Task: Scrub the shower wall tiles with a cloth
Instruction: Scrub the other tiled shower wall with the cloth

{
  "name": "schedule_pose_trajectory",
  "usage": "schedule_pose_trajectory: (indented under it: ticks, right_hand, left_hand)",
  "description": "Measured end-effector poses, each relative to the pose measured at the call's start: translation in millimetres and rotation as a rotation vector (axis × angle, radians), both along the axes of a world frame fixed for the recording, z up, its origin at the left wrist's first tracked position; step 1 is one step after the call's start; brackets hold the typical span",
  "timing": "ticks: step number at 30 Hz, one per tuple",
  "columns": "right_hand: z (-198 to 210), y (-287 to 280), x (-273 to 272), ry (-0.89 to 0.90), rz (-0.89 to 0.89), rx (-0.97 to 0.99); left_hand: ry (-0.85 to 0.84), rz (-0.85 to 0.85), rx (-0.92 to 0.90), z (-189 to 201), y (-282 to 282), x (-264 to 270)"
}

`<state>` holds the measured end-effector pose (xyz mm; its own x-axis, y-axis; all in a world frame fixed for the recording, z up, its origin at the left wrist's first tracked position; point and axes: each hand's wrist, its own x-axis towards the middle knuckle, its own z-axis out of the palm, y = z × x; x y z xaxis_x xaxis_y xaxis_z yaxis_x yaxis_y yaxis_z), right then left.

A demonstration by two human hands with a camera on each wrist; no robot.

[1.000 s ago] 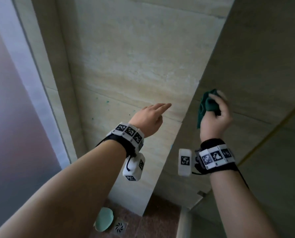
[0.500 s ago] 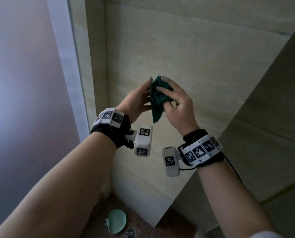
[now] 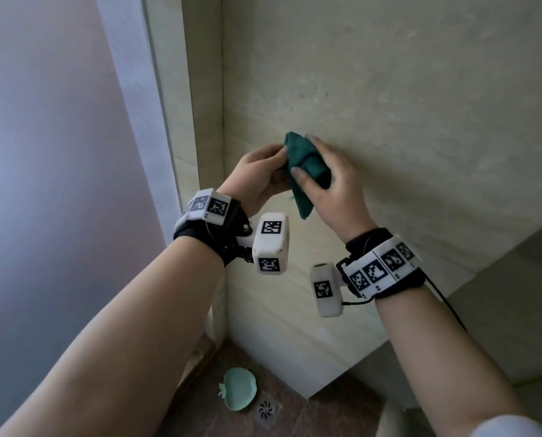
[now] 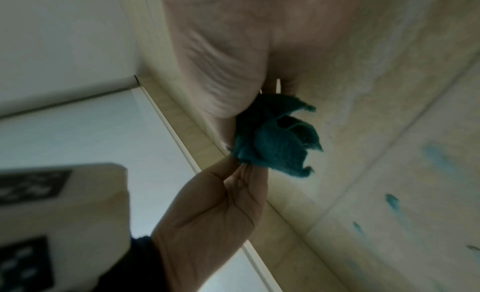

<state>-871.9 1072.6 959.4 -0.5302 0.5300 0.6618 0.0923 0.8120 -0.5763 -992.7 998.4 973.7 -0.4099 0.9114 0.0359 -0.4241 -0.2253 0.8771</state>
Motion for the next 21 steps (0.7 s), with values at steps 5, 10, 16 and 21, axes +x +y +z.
schedule_pose_trajectory:
  ticks: [5, 10, 16, 21]
  right_hand:
    - [-34.6, -18.5, -10.9, 0.005, -0.110, -0.065]
    - [-60.0, -37.5, -18.4, 0.111, -0.330, 0.009]
    - [-101.4, -45.2, -13.1, 0.134, -0.473, -0.039]
    - [-162.8, -40.7, -4.8, 0.104, -0.473, -0.134]
  left_hand:
    - [-0.017, -0.102, -0.050, -29.2, 8.6, -15.9]
    - [0.035, -0.308, -0.066, -44.6, 7.9, -34.4]
    - [0.162, -0.389, -0.108, -69.6, 11.9, -38.8]
    - [0.063, -0.422, -0.158, -137.7, 17.4, -35.1]
